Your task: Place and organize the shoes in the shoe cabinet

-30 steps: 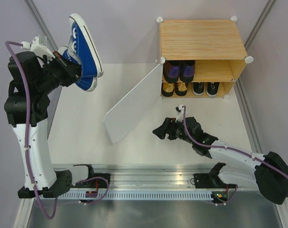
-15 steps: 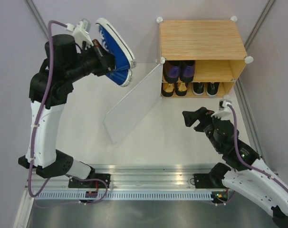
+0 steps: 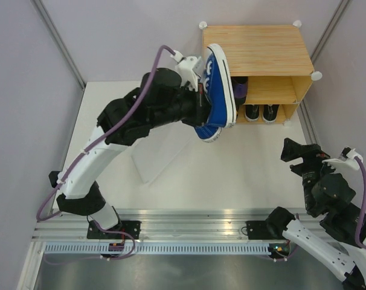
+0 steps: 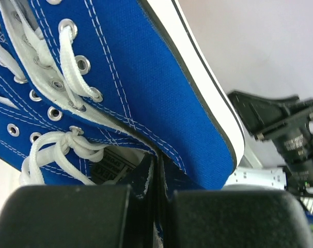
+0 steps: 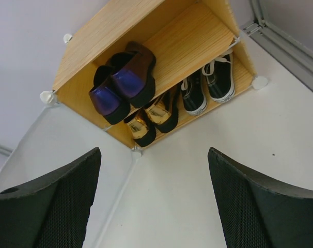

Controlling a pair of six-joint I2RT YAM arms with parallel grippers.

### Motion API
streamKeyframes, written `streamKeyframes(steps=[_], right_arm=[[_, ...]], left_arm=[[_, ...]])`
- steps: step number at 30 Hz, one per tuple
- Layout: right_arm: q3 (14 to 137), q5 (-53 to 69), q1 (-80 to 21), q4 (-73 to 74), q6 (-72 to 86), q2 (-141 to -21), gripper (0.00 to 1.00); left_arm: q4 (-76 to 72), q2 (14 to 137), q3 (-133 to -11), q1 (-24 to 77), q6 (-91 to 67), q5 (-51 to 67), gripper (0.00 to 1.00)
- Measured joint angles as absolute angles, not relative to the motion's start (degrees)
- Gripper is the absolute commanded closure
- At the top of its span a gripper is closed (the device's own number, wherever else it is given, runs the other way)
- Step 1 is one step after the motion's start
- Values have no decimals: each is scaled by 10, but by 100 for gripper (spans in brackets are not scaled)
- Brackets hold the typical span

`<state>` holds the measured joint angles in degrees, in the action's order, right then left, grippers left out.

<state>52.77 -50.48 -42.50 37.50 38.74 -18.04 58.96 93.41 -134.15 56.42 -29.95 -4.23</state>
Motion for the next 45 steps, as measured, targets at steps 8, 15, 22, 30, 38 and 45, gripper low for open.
streamKeyframes(steps=[8, 15, 22, 30, 38, 45], right_arm=[[555, -561, -425, 423, 378, -165, 13], [575, -589, -425, 429, 363, -154, 12], [569, -598, -425, 433, 345, -154, 11], [537, -601, -426, 432, 316, -168, 8], [522, -618, -437, 400, 279, -157, 7], [508, -627, -446, 394, 272, -156, 7]], left_arm=[[528, 954, -1180, 664, -298, -52, 98], [473, 999, -1025, 707, -309, -38, 98], [420, 1065, -978, 708, -333, -9, 98], [385, 1140, -1011, 700, -354, -4, 98], [366, 1179, -1083, 685, -371, -73, 98], [302, 1256, -1137, 681, -397, -84, 24]])
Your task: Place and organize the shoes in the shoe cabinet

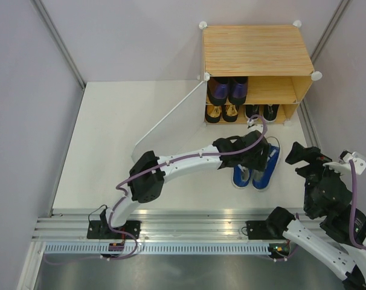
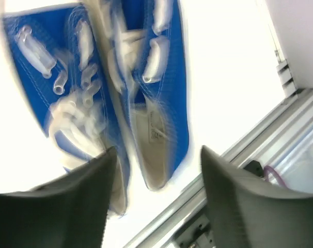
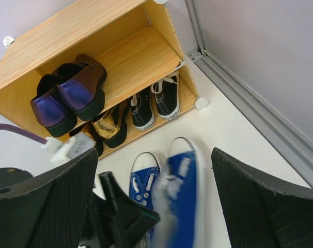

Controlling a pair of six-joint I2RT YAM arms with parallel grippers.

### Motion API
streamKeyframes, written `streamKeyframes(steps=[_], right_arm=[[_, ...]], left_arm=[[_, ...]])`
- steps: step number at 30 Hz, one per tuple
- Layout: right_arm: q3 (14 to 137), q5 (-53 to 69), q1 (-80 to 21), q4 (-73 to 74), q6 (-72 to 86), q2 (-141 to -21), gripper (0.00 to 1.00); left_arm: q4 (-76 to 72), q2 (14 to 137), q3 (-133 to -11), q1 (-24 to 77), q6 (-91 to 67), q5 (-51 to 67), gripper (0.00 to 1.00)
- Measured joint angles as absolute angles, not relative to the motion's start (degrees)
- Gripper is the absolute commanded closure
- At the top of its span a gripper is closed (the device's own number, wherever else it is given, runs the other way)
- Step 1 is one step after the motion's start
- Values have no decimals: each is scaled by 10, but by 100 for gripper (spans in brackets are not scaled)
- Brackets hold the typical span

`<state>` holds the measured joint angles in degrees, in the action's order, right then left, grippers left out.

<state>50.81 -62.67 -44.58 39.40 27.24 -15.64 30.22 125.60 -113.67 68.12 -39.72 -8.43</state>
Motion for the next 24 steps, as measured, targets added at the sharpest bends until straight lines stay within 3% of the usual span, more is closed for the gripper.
streamKeyframes(steps=[5, 10, 18, 24], right_arm=[[505, -631, -448, 394, 273, -149, 6], [505, -636, -455, 399, 300, -139, 7], [479, -628, -485, 398, 363, -148, 6], [433, -560, -488, 397, 408, -268, 2]], left_arm=[[270, 1277, -1122, 696, -400, -69, 12], [275, 1206, -1039, 710, -373, -74, 10], [310, 927, -1006, 710, -262, -160, 8], [281, 717, -964, 708, -131, -359, 3]])
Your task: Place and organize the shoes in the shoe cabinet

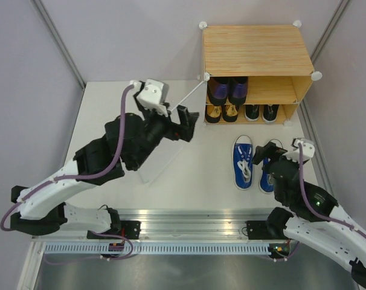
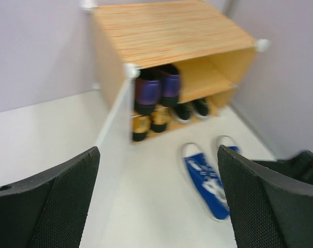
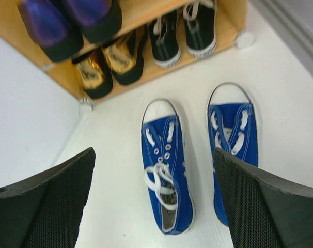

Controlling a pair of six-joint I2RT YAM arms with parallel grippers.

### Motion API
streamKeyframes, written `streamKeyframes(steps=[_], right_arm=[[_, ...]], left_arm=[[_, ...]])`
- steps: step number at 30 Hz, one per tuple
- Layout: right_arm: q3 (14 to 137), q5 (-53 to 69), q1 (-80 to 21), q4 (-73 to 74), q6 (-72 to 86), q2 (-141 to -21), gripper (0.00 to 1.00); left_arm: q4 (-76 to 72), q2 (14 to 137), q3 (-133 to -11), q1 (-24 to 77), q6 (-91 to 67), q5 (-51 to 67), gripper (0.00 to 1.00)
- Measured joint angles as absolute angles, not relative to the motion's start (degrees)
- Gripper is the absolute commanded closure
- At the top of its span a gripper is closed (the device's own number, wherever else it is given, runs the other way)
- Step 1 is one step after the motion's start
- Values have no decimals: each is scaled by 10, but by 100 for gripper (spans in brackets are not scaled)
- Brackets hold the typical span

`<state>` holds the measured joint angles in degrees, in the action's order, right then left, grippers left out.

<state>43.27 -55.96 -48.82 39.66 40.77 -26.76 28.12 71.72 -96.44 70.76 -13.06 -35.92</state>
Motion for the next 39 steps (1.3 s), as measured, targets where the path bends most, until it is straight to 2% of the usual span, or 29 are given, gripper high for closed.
streamKeyframes(steps=[3, 6, 11, 16, 22, 32, 39], right_arm=[[407, -525, -489, 395, 430, -310, 2], [381, -492, -489, 388, 451, -350, 2], [335, -451, -489, 347, 481, -441, 2], [266, -426, -486, 291, 496, -484, 2], [223, -381, -445, 204, 493, -560, 2], [213, -358, -418, 96, 480, -657, 2], [223, -377, -416, 81, 480, -696, 2]], left_arm=[[262, 656, -894, 699, -74, -469, 3], [242, 613, -793, 698, -31, -521, 2], [246, 602, -757, 698, -8, -525, 0], [224, 545, -725, 698, 27, -538, 0], [160, 464, -587, 698, 63, -550, 0], [116, 470, -556, 698, 74, -549, 0], [114, 467, -554, 698, 74, -537, 0]])
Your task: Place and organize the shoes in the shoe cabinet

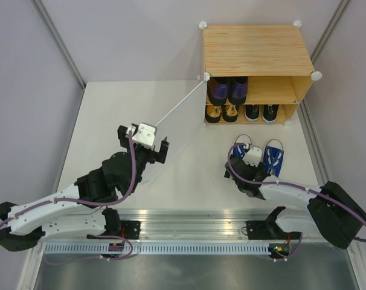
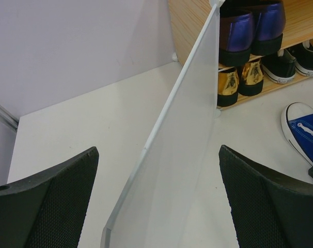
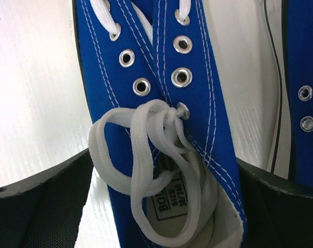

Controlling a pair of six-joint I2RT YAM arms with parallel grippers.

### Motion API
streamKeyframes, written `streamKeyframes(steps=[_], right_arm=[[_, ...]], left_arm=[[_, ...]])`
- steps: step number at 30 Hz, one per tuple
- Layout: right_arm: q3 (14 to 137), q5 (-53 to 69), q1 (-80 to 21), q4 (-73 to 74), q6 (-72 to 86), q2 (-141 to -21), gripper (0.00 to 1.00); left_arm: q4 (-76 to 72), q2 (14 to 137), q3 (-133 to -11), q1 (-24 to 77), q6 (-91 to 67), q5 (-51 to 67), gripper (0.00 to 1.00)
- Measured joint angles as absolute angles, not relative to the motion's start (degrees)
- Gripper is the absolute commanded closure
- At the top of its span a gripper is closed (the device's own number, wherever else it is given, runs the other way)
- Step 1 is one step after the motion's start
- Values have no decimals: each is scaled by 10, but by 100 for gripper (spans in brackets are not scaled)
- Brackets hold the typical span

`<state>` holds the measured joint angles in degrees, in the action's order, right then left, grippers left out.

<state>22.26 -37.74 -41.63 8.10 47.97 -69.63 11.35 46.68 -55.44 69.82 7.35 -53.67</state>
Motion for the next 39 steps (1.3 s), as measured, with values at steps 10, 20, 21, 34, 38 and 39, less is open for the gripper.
streamKeyframes(steps=[10, 20, 21, 34, 38, 39], right_arm=[[247, -409, -405, 48, 479, -763, 24], [240, -375, -378, -86, 452, -795, 91], [240, -360, -376, -99, 450, -794, 94], [213, -221, -377, 4, 423, -633, 99], [213, -205, -378, 62, 408, -568, 99], [213, -204, -378, 75, 403, -552, 99]], left_arm=[[114, 495, -554, 698, 73, -519, 0], [119, 497, -554, 698, 72, -506, 0], [119, 496, -554, 698, 72, -506, 0], [119, 496, -554, 698, 72, -506, 0], [115, 496, -553, 698, 73, -510, 0], [114, 496, -552, 698, 74, -510, 0]])
